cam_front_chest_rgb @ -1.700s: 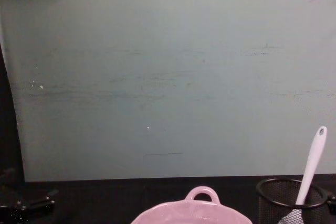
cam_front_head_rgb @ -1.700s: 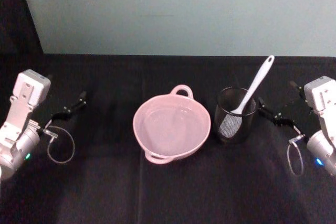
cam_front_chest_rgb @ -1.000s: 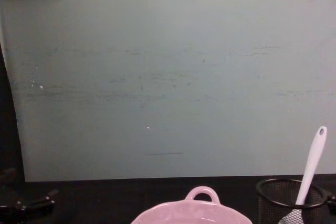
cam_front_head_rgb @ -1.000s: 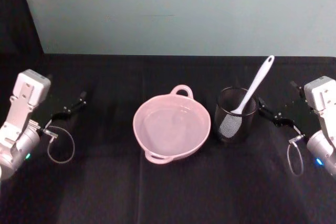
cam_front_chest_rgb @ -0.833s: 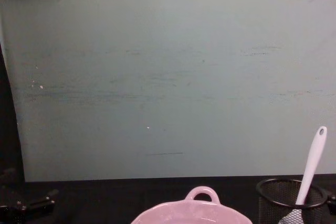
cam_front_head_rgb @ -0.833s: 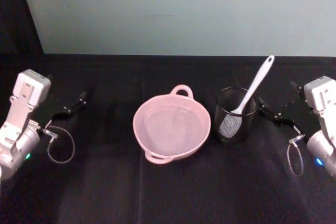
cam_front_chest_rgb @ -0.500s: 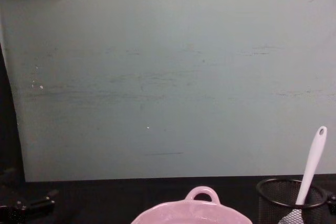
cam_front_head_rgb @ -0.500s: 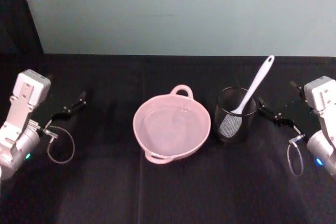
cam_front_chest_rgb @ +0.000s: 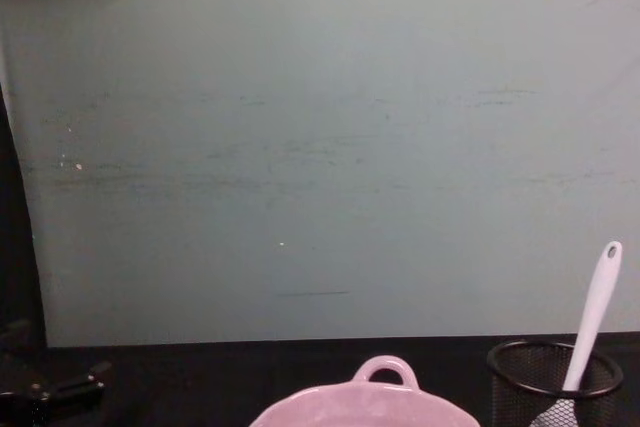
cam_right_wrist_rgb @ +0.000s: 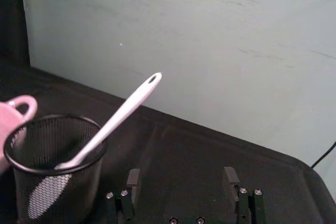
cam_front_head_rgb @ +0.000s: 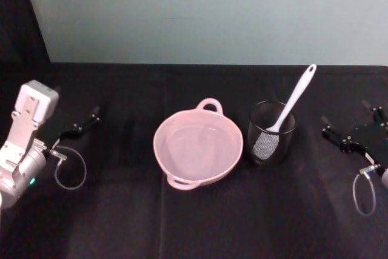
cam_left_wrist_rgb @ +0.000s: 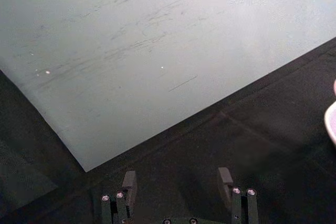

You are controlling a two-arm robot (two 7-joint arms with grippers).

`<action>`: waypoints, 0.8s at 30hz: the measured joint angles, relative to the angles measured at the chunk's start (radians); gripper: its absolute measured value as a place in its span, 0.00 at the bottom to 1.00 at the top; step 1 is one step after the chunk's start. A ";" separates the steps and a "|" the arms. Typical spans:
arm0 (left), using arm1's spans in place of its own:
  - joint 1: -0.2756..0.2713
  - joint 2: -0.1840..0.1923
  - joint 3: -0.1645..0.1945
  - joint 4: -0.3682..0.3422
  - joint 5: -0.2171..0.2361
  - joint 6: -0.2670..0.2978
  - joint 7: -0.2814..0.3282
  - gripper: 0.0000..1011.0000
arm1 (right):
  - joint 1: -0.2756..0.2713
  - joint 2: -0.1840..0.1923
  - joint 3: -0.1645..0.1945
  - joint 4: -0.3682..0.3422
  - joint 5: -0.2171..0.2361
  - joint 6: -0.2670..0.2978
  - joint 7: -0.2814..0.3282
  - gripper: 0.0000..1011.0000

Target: Use the one hand to pick up the spoon and stir the clear water in the bowl.

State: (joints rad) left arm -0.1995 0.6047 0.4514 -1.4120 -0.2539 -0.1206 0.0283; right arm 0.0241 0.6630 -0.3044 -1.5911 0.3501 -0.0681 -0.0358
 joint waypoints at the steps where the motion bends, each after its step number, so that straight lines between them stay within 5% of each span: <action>1: 0.000 0.000 0.000 0.000 0.000 0.000 0.000 1.00 | -0.004 -0.002 0.006 -0.003 0.009 -0.004 0.006 0.99; 15: 0.000 0.000 0.000 0.000 0.000 0.000 0.000 1.00 | 0.052 -0.128 0.057 0.058 0.216 -0.062 0.200 0.99; 24: 0.000 0.000 0.000 0.000 0.000 0.000 0.000 1.00 | 0.164 -0.256 0.115 0.190 0.488 0.068 0.363 0.99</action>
State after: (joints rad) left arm -0.1995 0.6047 0.4514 -1.4120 -0.2539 -0.1205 0.0283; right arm 0.1878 0.4073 -0.1898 -1.4014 0.8381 -0.0004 0.3270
